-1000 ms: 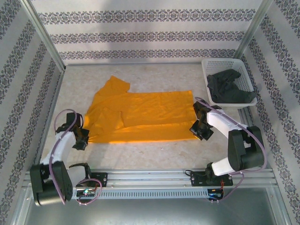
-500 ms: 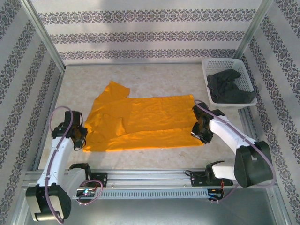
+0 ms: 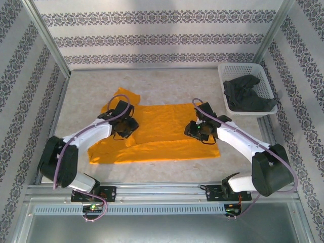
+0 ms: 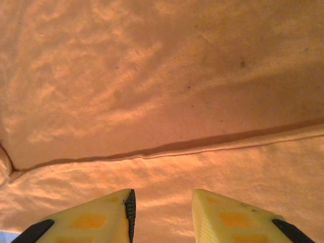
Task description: Fold and stack the t-shirts
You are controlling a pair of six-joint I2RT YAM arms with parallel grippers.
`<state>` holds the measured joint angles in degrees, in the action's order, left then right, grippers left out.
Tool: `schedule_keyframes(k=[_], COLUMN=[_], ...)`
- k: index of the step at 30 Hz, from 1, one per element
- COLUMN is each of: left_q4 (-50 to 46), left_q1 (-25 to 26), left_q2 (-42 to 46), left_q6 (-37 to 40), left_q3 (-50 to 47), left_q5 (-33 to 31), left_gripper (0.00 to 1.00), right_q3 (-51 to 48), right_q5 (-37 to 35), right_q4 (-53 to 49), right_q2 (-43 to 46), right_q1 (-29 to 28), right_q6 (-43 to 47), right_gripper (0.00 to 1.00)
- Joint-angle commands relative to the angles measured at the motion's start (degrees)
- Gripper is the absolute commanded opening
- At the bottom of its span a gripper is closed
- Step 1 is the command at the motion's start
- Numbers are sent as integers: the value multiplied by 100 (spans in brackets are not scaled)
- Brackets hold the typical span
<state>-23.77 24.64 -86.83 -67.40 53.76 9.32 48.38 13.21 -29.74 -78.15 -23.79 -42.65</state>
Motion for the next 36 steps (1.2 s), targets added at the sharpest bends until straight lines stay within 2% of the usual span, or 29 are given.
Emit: schedule_keyframes(k=[1,8,15,36], left_q4=[242,-232,-374,-734], left_q1=[71,15,-132,-330], left_q2=[-287,-769,-745,-888], left_q6=[-162,373,722,1123], left_q3=[192,417,175,137], left_q5=[21,-341,-679,-939], left_gripper=[27,27,27,32], right_q3=[49,9,2,48], right_q5=[142,119,133,175], right_q4=[178,170,162,142], right_q2=[19,72,81,61], right_q1=[-31,-26,-26,-29], right_q6=[38,-5,-19,3], right_gripper=[35,35,35,36])
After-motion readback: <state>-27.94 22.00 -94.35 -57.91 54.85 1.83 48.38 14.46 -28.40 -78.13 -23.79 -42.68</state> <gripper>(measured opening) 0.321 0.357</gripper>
